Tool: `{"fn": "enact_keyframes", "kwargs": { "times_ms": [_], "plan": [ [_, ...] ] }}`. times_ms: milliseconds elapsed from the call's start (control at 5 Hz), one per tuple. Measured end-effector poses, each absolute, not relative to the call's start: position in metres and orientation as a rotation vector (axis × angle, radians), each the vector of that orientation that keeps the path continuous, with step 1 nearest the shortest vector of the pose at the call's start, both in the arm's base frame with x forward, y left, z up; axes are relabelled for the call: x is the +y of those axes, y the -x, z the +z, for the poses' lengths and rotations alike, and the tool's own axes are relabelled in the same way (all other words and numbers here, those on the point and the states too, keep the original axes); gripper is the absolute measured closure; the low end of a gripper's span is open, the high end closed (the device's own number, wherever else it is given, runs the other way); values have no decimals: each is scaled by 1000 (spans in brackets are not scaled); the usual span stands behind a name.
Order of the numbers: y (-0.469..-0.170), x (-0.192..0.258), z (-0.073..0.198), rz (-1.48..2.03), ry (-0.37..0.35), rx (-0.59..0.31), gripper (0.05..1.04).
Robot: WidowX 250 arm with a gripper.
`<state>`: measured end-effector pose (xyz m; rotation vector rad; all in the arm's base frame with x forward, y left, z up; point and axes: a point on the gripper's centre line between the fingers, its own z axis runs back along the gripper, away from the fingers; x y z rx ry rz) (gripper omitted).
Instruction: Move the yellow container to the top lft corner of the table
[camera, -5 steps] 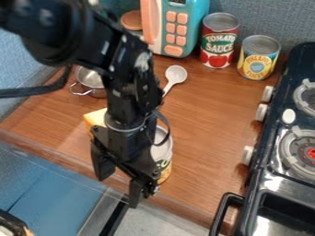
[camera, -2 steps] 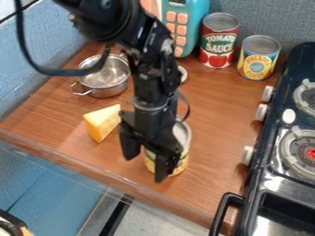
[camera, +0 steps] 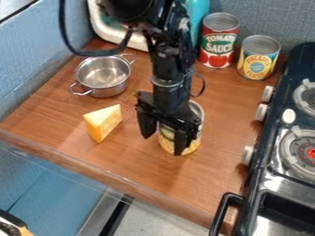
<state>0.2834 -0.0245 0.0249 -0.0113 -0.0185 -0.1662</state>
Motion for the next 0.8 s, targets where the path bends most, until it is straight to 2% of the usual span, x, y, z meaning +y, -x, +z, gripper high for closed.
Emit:
{"fn": "enact_keyframes", "kwargs": {
  "times_ms": [400,800],
  "plan": [
    [-328,-30,15,-121,7,-49,85],
    [-367,-32,15,-87,-36,-69,85]
  ]
}}
